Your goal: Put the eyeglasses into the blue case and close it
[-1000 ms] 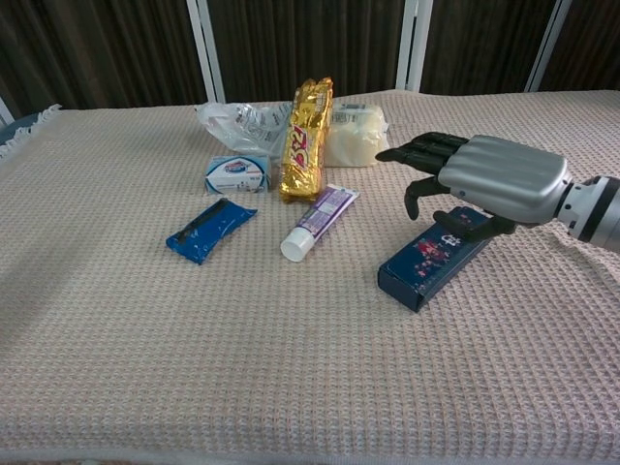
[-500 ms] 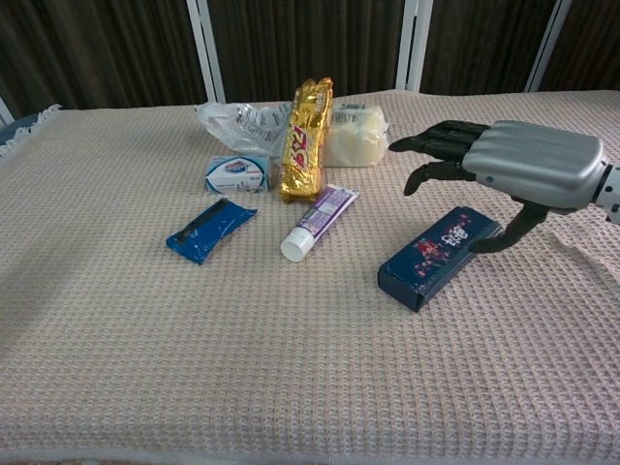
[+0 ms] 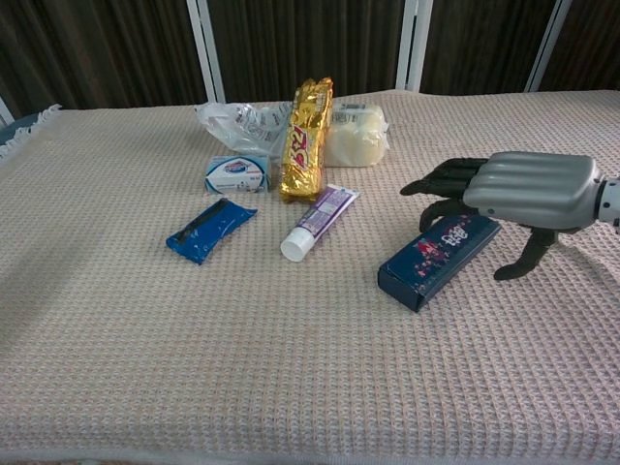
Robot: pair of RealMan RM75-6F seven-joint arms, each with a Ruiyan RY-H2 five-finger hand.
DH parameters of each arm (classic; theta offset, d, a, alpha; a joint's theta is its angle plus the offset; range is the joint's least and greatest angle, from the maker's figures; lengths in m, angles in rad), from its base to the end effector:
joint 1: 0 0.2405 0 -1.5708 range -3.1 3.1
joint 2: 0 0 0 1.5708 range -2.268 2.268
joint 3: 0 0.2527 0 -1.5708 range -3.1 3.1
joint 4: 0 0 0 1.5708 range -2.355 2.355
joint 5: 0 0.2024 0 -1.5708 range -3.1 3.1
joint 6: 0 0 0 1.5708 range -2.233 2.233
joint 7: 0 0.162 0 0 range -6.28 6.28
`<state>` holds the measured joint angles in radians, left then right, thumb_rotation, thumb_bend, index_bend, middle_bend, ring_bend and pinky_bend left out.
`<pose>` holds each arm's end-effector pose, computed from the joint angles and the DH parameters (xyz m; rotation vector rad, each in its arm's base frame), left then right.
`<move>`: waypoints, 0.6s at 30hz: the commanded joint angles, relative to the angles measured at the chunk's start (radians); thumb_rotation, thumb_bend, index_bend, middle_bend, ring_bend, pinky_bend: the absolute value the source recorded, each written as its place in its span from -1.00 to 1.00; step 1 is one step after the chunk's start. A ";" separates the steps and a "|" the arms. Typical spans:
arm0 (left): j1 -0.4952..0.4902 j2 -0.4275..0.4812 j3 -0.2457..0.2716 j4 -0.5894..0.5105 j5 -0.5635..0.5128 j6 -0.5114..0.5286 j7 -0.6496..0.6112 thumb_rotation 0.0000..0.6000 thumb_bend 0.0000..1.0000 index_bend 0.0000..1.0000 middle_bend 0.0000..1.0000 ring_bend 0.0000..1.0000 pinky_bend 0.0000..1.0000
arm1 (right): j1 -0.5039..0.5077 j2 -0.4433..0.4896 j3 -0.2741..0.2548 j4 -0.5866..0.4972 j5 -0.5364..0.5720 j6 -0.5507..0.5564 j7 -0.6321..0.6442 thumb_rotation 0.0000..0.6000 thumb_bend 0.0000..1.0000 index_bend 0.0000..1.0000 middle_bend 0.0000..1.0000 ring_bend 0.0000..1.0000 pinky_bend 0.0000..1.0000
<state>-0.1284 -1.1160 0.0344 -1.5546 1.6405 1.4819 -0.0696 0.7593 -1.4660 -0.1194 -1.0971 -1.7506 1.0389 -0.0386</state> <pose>-0.2955 0.1928 0.1484 -1.5741 -0.8939 -0.9522 -0.2089 -0.3428 0.0006 2.3094 -0.3157 0.7395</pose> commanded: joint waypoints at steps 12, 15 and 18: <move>0.001 0.002 0.002 0.007 0.009 0.007 -0.007 1.00 -0.11 -1.00 -1.00 -1.00 -0.77 | 0.024 -0.016 0.025 -0.010 0.020 -0.050 -0.037 1.00 -0.12 -0.15 -0.89 -1.00 -1.00; 0.001 0.000 0.004 0.007 0.013 0.009 -0.005 1.00 -0.10 -1.00 -1.00 -1.00 -0.77 | 0.028 -0.014 0.029 -0.016 0.022 -0.055 -0.049 1.00 -0.11 -0.12 -0.88 -1.00 -1.00; 0.001 -0.001 0.004 0.007 0.015 0.010 -0.005 1.00 -0.10 -1.00 -1.00 -1.00 -0.77 | 0.030 -0.012 0.034 -0.021 0.026 -0.062 -0.060 1.00 -0.11 -0.06 -0.88 -1.00 -1.00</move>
<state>-0.1274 -1.1165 0.0387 -1.5473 1.6558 1.4916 -0.0741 0.7889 -1.4788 -0.0866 -1.1172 -1.7254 0.9783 -0.0970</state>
